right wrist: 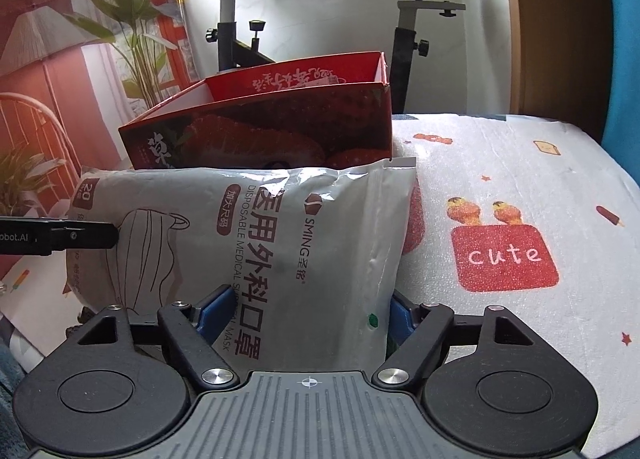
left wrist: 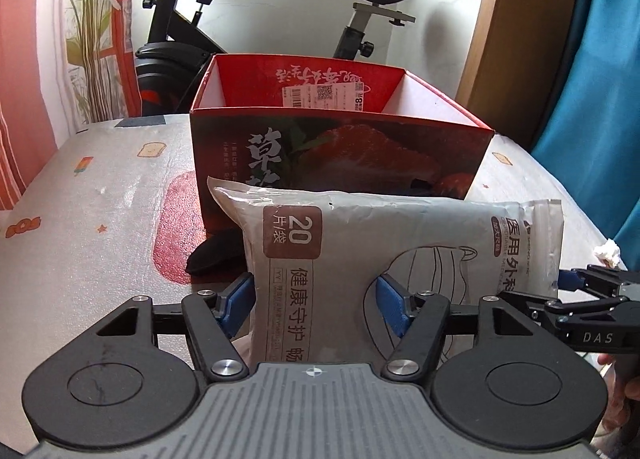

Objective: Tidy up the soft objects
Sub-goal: 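Lower the left gripper to the white mask bag and close on it, then lift the mask bag with the left gripper and lower it into the red box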

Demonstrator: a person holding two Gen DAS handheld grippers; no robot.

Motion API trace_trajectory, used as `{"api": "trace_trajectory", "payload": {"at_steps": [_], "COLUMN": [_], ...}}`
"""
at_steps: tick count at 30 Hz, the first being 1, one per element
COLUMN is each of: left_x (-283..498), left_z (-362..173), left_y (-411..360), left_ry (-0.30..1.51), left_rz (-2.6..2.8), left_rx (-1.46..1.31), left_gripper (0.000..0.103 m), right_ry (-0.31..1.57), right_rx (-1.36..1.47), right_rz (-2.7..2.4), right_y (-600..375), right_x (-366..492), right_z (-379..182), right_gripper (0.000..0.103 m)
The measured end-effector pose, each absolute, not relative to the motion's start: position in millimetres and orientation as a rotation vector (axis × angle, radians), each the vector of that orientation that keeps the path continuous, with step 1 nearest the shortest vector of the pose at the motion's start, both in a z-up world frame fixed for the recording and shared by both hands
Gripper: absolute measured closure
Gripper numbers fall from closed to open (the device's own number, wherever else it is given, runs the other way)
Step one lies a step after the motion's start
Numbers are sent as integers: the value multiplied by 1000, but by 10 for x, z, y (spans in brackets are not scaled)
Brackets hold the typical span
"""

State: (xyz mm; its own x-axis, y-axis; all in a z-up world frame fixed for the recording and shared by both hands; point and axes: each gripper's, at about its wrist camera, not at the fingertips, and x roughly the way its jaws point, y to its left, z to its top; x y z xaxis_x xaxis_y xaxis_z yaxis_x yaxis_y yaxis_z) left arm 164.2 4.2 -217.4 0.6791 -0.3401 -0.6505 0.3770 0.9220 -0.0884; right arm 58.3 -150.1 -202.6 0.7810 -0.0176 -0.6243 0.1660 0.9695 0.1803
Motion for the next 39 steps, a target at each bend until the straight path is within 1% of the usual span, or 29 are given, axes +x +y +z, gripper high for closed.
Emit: {"api": "trace_trajectory", "payload": {"at_steps": [5,8,12,14,17,22,23,24,25,26,29,30,32,39], "left_x": [1686,1713,1700,1674,1686,1726,1748,1757,1761,1752,1707,1696,1670,1669], "left_z": [-2195,-2209,-2196,-2181,-2197,-2218,-2223,-2218,-2209,-2189,-2110,-2088,-2022,-1690], "left_y": [56,50,28,30,43,65,74,81,88,88,105,119,160,310], "left_ry": [752,760,765,765,774,790,798,802,801,791,758,752,738,652], "left_rz": [-434,-441,-444,-444,-441,-442,-445,-448,-451,-451,-449,-448,-457,-464], "left_rx": [80,93,118,117,112,84,72,63,58,57,68,67,50,-3], "left_gripper": [34,34,39,39,39,39,39,42,45,49,51,55,55,55], "right_ry": [673,680,688,690,699,727,733,739,746,753,741,731,710,617], "right_rx": [202,173,129,114,118,232,260,279,284,273,201,191,176,27], "right_rz": [-74,-54,-46,-43,-27,14,24,31,33,29,24,28,43,74], "right_y": [-1496,-1481,-1445,-1433,-1447,-1636,-1682,-1709,-1726,-1718,-1634,-1617,-1595,-1474], "right_x": [616,642,656,654,664,725,745,764,778,785,761,751,745,827], "right_z": [-1970,-1946,-1914,-1897,-1897,-1905,-1898,-1890,-1875,-1849,-1727,-1677,-1562,-1081], "right_gripper": [43,47,54,59,59,56,57,57,60,63,68,68,73,73]}}
